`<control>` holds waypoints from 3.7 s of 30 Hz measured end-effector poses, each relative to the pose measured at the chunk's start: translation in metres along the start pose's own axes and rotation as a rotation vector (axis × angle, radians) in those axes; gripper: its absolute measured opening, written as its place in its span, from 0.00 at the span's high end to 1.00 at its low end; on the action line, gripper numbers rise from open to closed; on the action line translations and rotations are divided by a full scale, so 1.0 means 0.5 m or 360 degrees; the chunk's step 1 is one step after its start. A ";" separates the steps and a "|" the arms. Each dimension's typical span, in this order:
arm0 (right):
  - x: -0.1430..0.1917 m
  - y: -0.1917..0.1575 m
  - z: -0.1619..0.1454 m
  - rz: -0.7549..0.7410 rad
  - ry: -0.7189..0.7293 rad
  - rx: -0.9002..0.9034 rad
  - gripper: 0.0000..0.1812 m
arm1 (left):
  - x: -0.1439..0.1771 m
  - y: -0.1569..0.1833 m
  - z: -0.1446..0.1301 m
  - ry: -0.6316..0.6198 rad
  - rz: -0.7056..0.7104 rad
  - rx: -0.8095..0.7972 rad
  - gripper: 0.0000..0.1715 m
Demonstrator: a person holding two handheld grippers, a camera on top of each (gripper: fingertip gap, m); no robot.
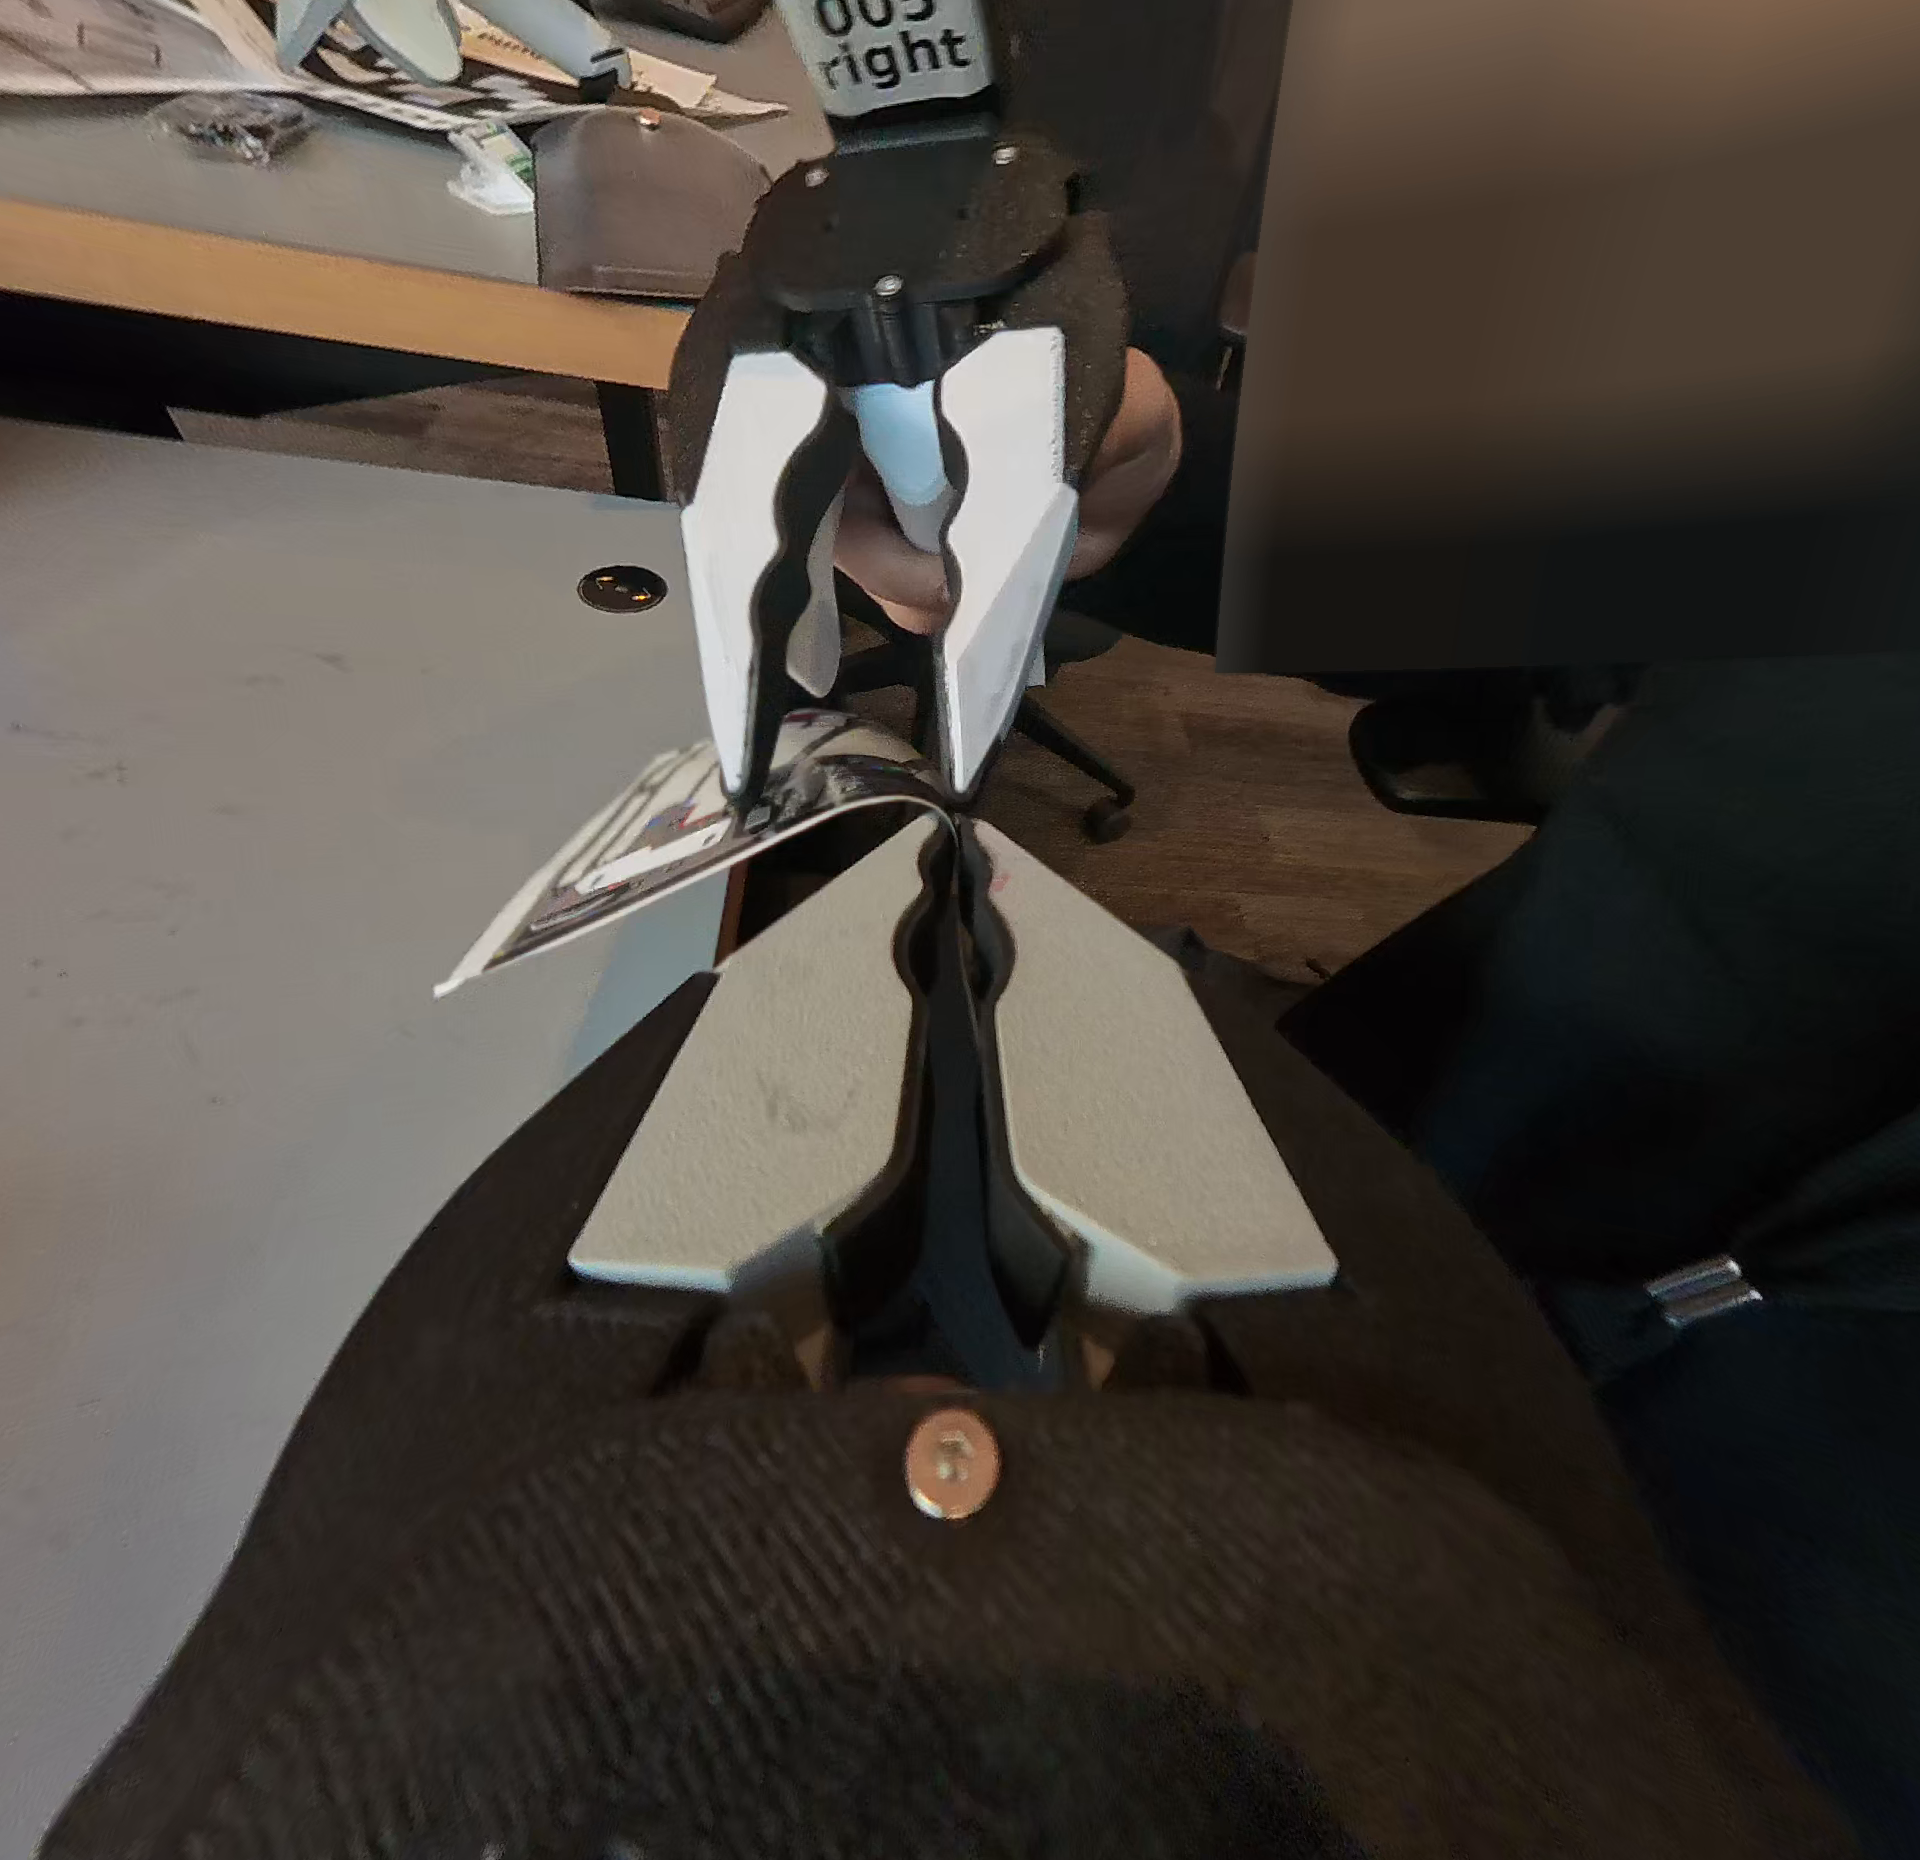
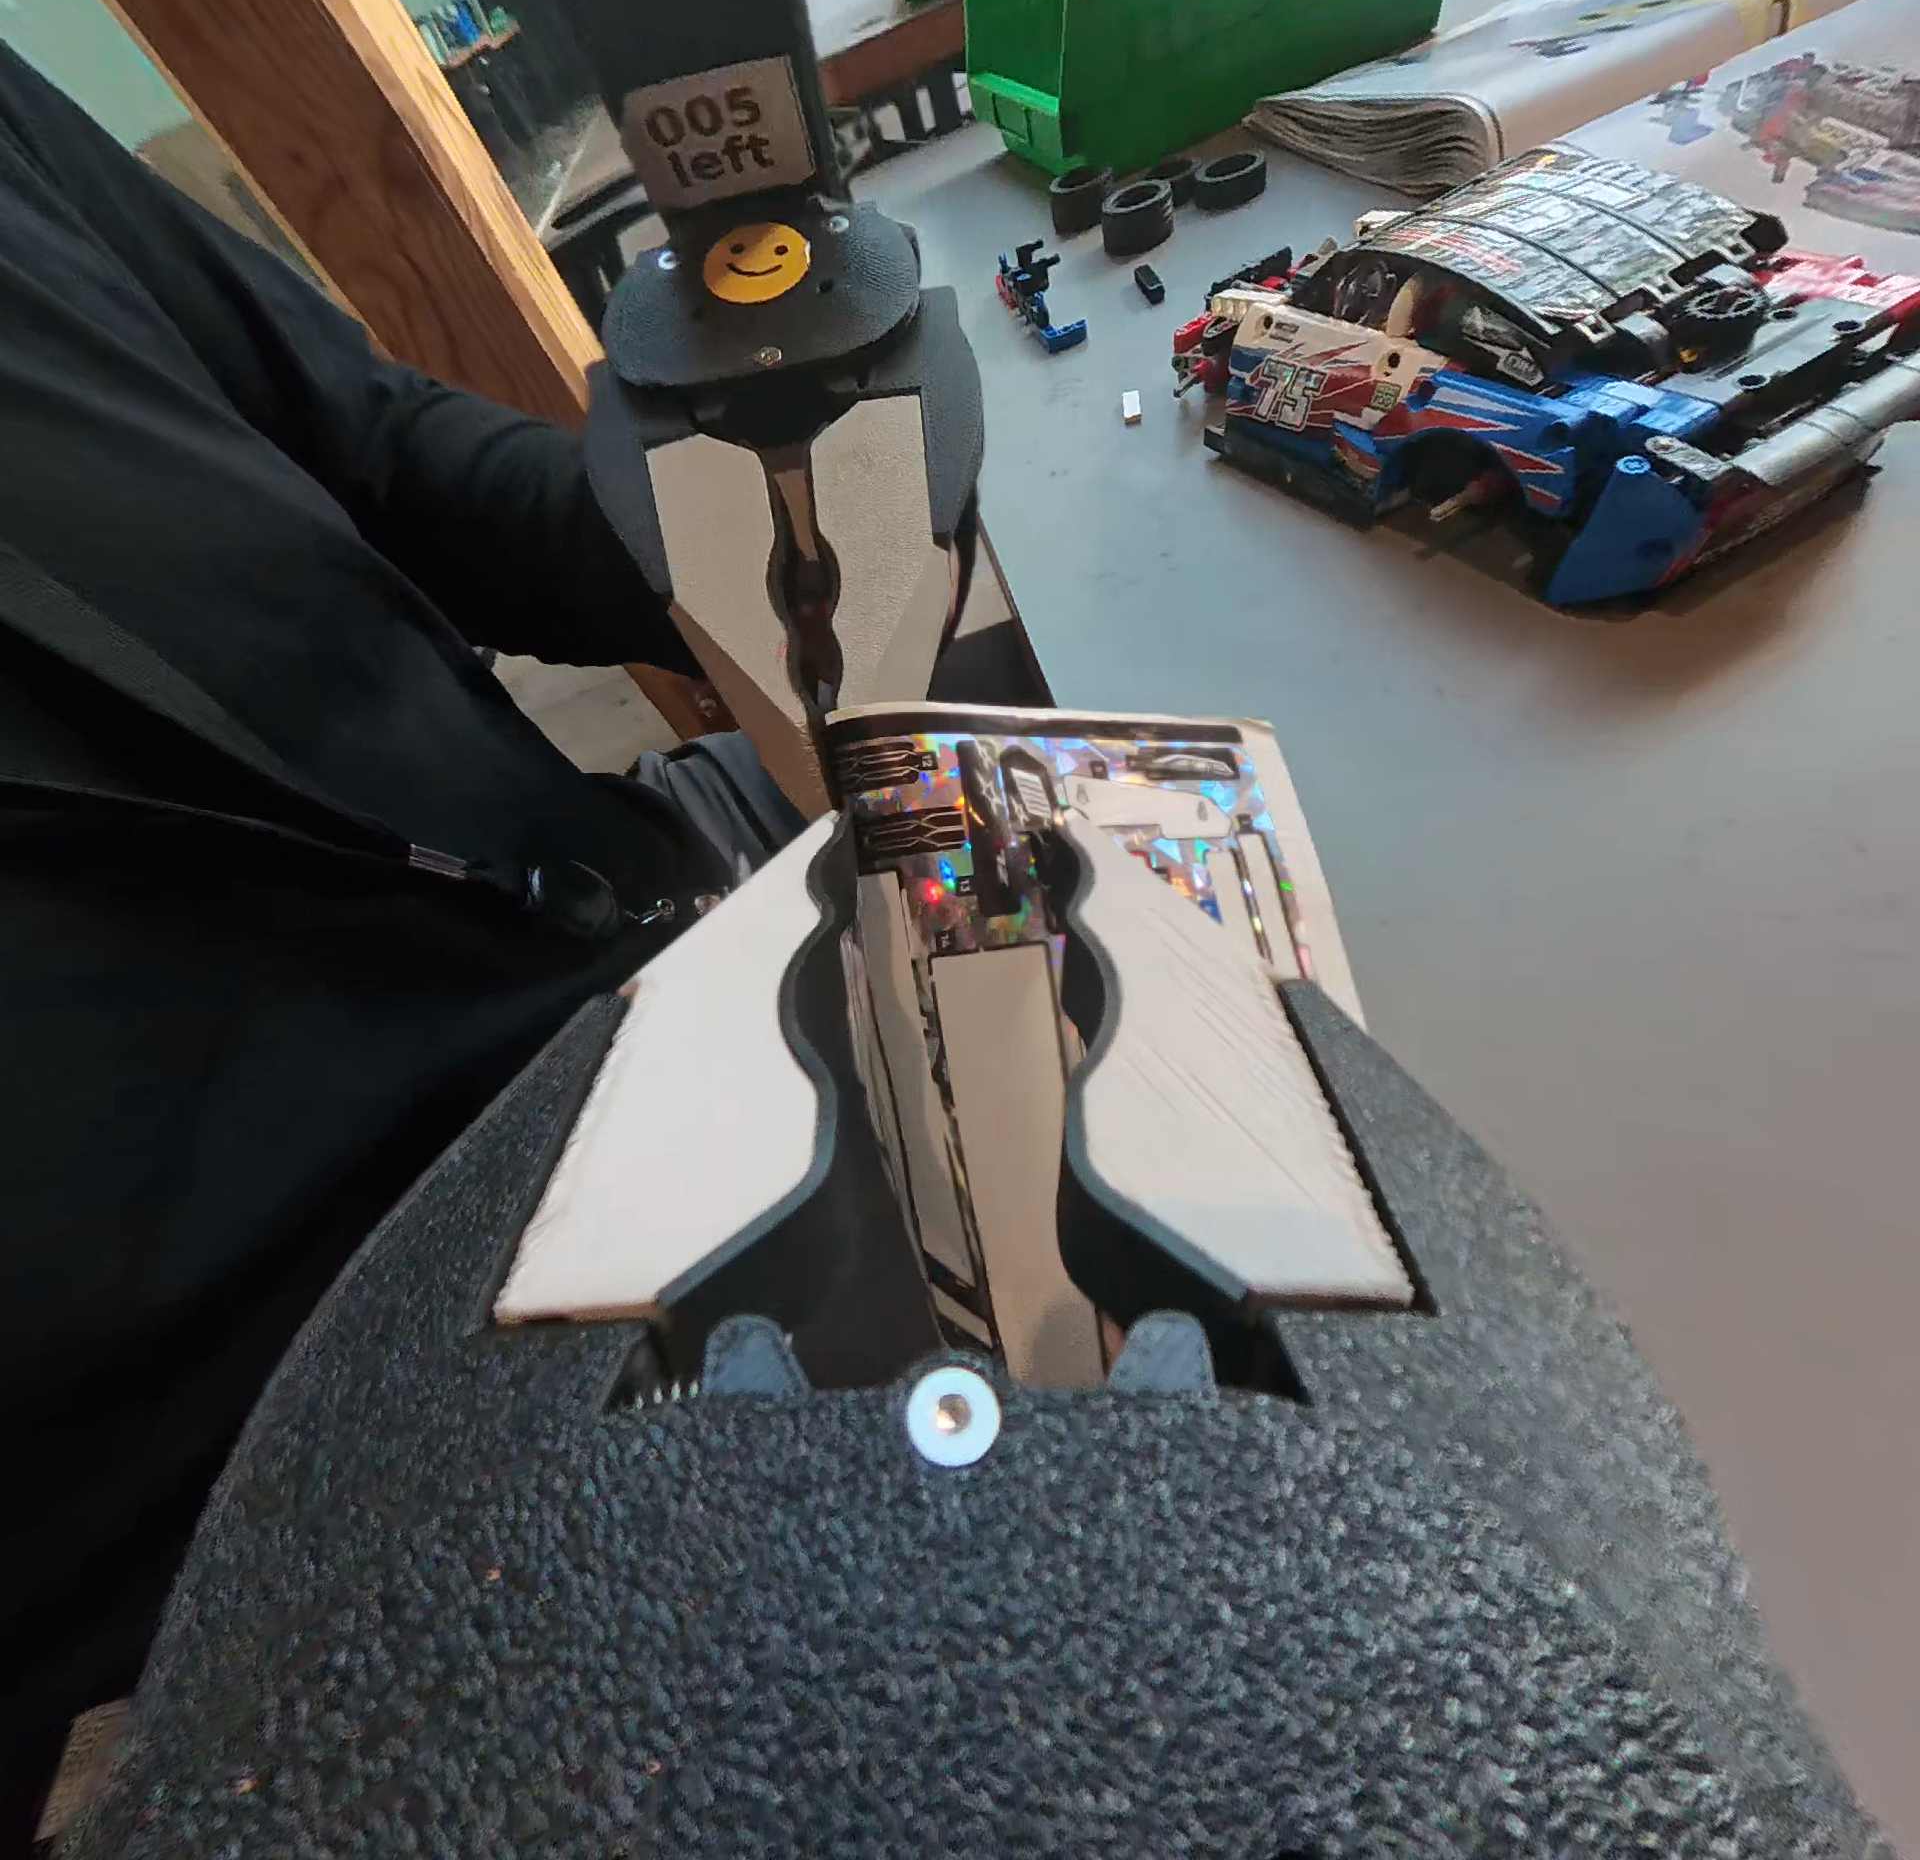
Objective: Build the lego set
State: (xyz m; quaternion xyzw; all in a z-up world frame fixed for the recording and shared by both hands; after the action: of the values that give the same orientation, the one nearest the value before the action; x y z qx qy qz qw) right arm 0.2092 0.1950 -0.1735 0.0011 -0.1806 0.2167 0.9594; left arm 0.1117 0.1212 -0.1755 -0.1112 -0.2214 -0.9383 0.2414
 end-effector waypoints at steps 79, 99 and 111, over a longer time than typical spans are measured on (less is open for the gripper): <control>-0.019 -0.025 0.001 0.0026 0.0062 -0.0010 0.94 | 0.015 -0.046 -0.014 0.0045 -0.0310 0.0719 1.00; -0.051 -0.032 -0.036 0.0146 0.0091 -0.0287 0.92 | 0.042 -0.027 -0.052 0.0040 -0.0139 0.0934 1.00; -0.070 -0.093 -0.029 -0.0082 -0.0153 0.0145 0.93 | 0.029 -0.003 -0.100 0.0204 -0.0414 0.1409 1.00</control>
State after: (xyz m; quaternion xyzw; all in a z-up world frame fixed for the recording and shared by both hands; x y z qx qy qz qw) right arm 0.2041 0.1392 -0.1956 0.0599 -0.2162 0.1998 0.9538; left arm 0.0933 0.0930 -0.2154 0.0894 -0.5973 -0.7810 0.1591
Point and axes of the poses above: each gripper's, where its closed fingertips meet, x back along the fingers, z out of its top, y = z × x across the jaws, the point moved 7 cm from there along x, back along the fingers, and after that the axes turned 13 degrees about x, right-handed, at the moved point
